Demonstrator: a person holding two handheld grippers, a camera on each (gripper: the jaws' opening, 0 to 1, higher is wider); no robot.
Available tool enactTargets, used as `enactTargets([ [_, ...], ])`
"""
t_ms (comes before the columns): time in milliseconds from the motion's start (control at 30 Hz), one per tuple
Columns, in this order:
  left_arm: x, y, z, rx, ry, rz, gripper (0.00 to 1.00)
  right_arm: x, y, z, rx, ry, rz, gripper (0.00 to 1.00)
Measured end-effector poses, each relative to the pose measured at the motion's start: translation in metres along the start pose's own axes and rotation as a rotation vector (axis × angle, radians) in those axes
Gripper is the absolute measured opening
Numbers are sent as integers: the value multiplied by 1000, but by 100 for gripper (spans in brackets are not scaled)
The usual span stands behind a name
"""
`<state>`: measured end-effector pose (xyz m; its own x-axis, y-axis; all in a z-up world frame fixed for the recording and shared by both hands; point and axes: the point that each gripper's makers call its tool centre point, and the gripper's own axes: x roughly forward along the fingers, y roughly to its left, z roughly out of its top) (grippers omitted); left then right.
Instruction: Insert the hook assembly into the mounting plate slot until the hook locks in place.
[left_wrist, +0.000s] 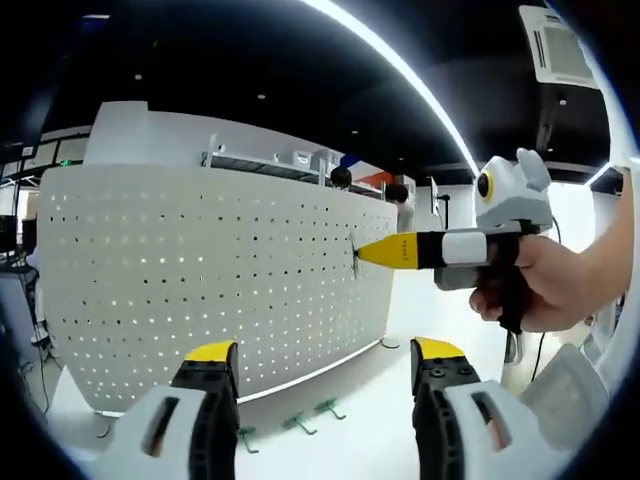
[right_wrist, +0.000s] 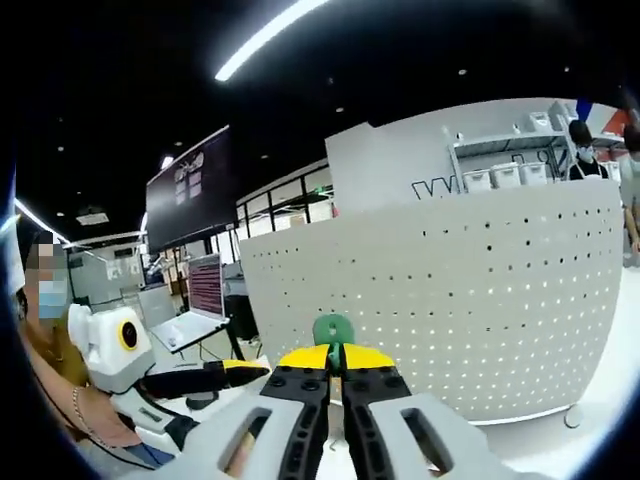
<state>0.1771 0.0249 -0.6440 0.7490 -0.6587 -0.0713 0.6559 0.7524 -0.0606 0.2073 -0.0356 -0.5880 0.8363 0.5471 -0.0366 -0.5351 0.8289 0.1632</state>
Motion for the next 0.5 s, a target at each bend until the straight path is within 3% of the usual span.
enactTargets([
  [500, -8, 8, -5, 2, 9, 18, 72, 35, -19, 22, 15, -40, -63, 0],
])
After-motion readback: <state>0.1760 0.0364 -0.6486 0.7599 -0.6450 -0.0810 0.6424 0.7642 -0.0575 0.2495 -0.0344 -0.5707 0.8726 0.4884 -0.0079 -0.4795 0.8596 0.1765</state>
